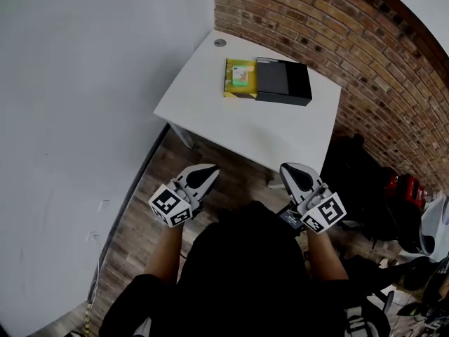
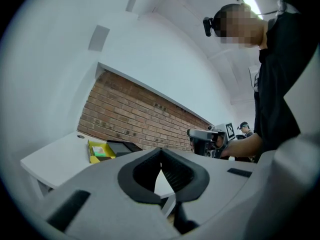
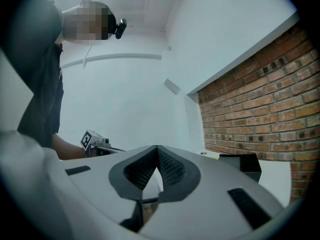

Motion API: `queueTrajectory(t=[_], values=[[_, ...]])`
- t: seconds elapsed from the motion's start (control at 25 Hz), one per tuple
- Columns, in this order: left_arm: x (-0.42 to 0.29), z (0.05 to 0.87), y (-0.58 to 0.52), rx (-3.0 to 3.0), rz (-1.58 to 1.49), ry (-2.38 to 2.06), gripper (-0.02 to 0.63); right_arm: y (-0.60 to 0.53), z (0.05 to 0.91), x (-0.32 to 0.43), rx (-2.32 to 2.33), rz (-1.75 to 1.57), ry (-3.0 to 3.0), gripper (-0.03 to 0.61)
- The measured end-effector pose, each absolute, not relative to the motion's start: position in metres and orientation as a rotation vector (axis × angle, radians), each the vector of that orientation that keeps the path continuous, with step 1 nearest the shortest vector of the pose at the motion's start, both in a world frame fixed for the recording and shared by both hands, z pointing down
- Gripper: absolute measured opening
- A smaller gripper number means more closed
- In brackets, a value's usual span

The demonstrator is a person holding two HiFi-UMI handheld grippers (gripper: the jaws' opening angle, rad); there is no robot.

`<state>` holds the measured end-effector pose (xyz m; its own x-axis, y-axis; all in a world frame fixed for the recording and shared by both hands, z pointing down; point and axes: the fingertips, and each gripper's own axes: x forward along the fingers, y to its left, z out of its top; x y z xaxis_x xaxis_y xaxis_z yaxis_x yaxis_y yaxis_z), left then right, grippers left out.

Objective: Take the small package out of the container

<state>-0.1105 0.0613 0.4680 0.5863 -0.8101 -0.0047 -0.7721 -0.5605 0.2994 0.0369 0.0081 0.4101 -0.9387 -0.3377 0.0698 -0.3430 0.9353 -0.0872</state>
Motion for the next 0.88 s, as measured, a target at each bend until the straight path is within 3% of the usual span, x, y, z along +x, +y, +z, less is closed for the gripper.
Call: queueTrajectory(t=[0.88], values=[[-0.14,0.471,-0.166,2.517,0.031,-1.255,0.017,-0.196,0.403,0.002,0.554,0.107,-3.06,0.006]])
